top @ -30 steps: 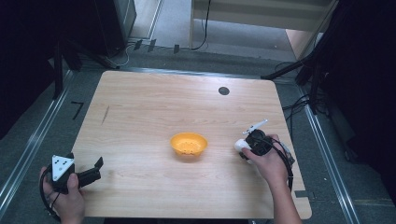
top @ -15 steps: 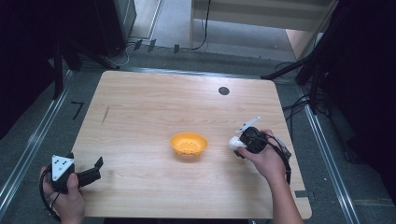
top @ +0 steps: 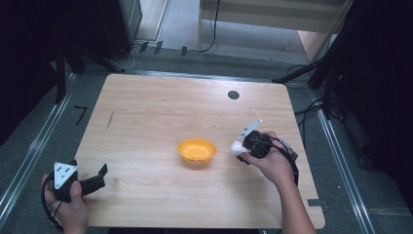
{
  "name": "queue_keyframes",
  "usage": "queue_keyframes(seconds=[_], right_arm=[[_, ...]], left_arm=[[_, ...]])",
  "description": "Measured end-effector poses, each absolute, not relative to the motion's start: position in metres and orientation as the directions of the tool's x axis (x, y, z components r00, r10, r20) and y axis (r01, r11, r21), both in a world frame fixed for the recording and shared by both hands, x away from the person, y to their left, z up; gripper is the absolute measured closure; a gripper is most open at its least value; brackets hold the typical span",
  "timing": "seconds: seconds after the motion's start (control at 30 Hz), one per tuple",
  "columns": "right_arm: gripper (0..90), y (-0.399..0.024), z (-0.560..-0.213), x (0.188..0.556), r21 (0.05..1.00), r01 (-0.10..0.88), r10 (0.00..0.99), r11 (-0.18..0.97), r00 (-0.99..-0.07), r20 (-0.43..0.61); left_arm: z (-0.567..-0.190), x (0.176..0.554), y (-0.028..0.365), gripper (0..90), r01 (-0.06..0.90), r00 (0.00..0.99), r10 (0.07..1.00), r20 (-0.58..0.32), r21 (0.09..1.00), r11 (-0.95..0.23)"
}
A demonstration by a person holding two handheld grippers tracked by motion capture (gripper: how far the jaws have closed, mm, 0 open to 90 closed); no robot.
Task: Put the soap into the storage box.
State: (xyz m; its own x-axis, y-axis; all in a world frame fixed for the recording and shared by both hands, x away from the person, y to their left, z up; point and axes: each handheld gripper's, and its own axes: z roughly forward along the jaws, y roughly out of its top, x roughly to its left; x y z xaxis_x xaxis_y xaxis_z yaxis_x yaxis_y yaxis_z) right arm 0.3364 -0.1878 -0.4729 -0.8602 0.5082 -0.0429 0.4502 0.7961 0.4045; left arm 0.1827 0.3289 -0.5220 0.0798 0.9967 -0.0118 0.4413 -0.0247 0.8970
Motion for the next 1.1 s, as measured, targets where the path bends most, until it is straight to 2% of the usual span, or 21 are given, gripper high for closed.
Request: queue_keyframes(seconds=[1.1], right_arm=[[50.9, -0.155, -0.451, 0.339, 0.435, 0.315, 0.388, 0.844, -0.917, -0.090]], left_arm=[[-0.522, 0.183, 0.329, 0.0, 0.443, 0.081, 0.997, -0.011, 0.896, -0.026]])
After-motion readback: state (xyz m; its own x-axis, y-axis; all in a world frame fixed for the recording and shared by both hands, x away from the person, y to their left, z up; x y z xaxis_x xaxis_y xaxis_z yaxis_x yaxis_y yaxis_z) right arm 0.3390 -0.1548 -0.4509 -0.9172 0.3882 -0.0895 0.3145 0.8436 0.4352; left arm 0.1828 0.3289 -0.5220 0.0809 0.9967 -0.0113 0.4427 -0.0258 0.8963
